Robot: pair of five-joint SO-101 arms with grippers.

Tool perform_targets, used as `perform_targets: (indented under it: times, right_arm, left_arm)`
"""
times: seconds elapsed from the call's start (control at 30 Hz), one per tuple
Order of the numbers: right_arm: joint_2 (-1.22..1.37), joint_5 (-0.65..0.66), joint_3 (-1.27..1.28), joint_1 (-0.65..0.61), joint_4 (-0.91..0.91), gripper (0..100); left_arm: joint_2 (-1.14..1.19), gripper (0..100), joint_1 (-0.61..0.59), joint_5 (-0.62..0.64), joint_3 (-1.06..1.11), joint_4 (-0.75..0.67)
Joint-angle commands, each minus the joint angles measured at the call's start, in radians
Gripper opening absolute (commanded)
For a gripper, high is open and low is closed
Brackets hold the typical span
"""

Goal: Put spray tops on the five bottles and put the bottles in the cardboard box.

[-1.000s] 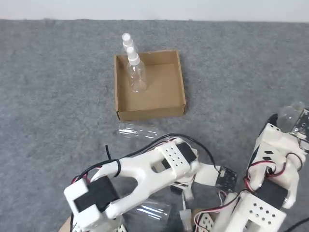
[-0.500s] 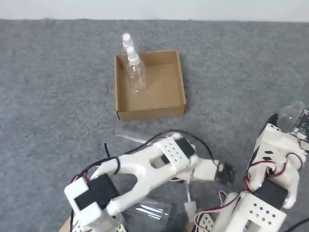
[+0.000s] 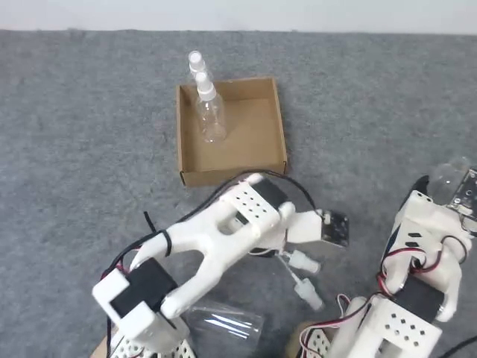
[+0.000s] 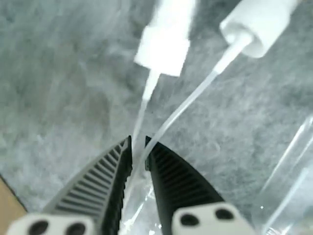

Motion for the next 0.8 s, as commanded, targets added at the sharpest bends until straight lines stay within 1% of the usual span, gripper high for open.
perform_targets:
  times: [0.0,0.07,0.17,0.23,0.33,0.43,0.53,0.7,0.77]
  right_arm:
    - [-0.028,-0.003,-0.051,0.005,-0.025,6.1]
    - [-0.028,-0.003,-0.051,0.005,-0.024,6.1]
    - [-0.028,-0.003,-0.051,0.004,-0.024,6.1]
    - [-0.028,-0.003,-0.051,0.004,-0.024,6.1]
    - [-0.028,-0.003,-0.051,0.004,-0.024,6.1]
    - [-0.028,-0.002,-0.051,0.004,-0.024,6.1]
    - [-0.028,-0.002,-0.051,0.012,-0.025,6.3]
    - [-0.028,-0.002,-0.052,0.013,-0.027,6.5]
    - [-0.028,-0.002,-0.052,0.013,-0.035,6.5]
  left_arm:
    - [-0.008,4,-0.063,0.078,-0.053,0.015]
    - [-0.008,4,-0.098,0.107,-0.054,0.028]
    - [-0.008,4,-0.140,0.114,-0.053,0.055]
    - [-0.008,2,-0.164,0.114,-0.047,0.057]
    - [-0.008,4,-0.192,0.115,-0.048,0.057]
    - [-0.008,9,-0.206,0.115,-0.050,0.061]
    - [-0.017,15,-0.198,0.114,-0.054,0.114]
    - [-0.183,19,-0.199,0.115,-0.047,0.169]
    - [-0.255,22,-0.196,0.135,-0.047,0.183]
